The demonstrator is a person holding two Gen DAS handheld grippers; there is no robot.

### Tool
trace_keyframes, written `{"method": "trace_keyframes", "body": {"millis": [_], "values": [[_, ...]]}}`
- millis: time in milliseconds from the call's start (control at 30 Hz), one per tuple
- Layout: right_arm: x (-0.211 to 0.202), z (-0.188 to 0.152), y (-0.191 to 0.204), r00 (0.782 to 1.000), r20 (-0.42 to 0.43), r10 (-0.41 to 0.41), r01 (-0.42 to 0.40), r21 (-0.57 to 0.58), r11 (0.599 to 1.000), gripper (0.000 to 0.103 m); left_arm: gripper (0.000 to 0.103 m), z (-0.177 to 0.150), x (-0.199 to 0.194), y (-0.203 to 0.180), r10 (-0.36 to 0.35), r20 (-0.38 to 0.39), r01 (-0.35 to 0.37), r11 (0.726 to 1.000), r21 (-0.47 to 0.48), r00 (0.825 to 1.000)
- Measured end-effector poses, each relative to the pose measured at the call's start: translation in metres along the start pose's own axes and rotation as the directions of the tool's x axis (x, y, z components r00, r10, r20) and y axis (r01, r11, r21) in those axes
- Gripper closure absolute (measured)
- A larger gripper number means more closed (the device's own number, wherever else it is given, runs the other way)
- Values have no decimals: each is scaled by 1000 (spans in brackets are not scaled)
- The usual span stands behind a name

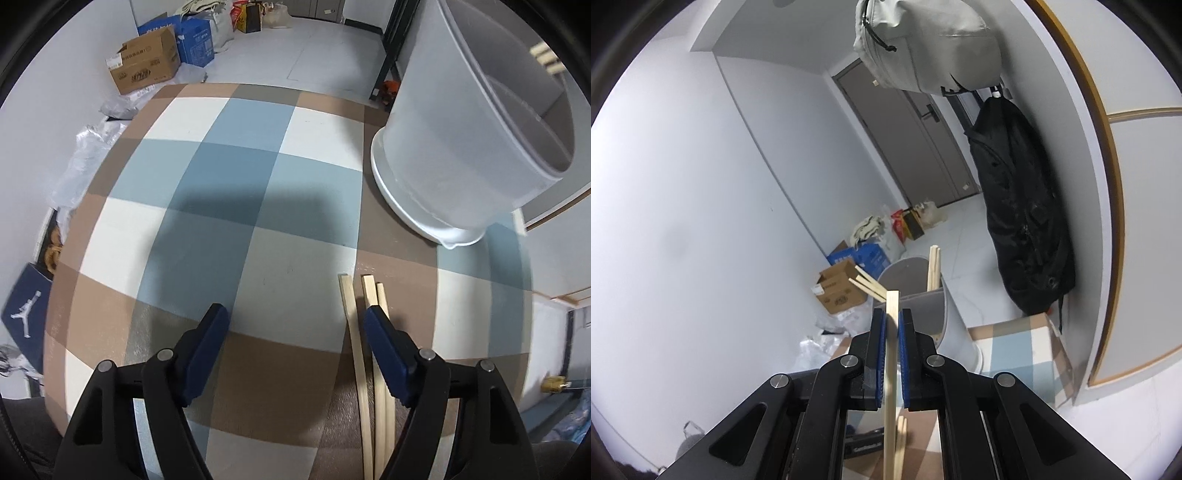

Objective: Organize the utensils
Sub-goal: 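Close the left gripper on a wooden stick while the right gripper holds its stick, then carry both held sticks up over the white holder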

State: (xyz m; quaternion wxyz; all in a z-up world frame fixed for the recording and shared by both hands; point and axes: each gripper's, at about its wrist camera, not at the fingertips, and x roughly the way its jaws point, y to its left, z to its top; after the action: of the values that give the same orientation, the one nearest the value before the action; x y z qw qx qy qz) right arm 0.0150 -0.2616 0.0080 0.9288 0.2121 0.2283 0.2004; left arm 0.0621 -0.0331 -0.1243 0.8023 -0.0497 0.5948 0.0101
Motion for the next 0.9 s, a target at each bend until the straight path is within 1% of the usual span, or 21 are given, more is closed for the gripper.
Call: {"method": "trace_keyframes", "body": {"millis": [67,100,200,233,267,300,367,400,433,467,567,633,700,800,900], "values": [[-1,0,-1,1000,0,0,0,3,1000,97,31,-1,2,-4,31,2,-31,999,19,1000],[-2,1,-1,1000,1,-1,1,5,1000,97,31,-1,2,-6,36,6,-36,999,22,999],[-2,1,-2,1000,1,0,0,11,1000,97,39,-1,1,-3,36,17,-36,999,8,999],[-2,2,-2,1000,2,-1,1,12,1000,97,47,1,0,-4,36,22,-36,999,6,999],[-1,2,-3,1000,2,-1,1,13,1000,97,56,2,-1,-4,34,27,-34,999,10,999],[-1,2,-3,1000,2,-2,2,16,1000,97,61,6,0,-5,29,30,-30,999,18,999],[-1,2,-4,1000,2,-4,4,16,1000,97,78,8,0,-6,19,34,-20,999,36,999],[0,2,-4,1000,1,-6,6,15,1000,97,84,9,-1,-6,10,37,-11,999,40,999],[0,1,-4,1000,0,-7,7,14,1000,97,94,10,0,-6,5,39,-6,999,41,999],[0,1,-4,1000,0,-9,9,13,1000,97,98,10,0,-3,-6,41,5,999,34,999],[1,-1,-4,1000,0,-19,19,7,1000,97,101,12,0,4,-48,48,49,999,-13,998],[2,-2,-4,1000,-1,-26,26,0,1000,97,101,12,-1,8,-82,53,84,996,-36,995],[3,-3,-3,999,-2,-34,34,-7,999,97,101,11,-3,11,-100,57,103,993,-52,993],[4,-4,-2,999,1,-41,41,-17,999,97,101,11,-11,21,-132,92,140,987,-82,987],[3,-4,1,999,21,-42,43,-34,999,97,101,11,-27,27,-163,150,180,978,-104,975]]}}
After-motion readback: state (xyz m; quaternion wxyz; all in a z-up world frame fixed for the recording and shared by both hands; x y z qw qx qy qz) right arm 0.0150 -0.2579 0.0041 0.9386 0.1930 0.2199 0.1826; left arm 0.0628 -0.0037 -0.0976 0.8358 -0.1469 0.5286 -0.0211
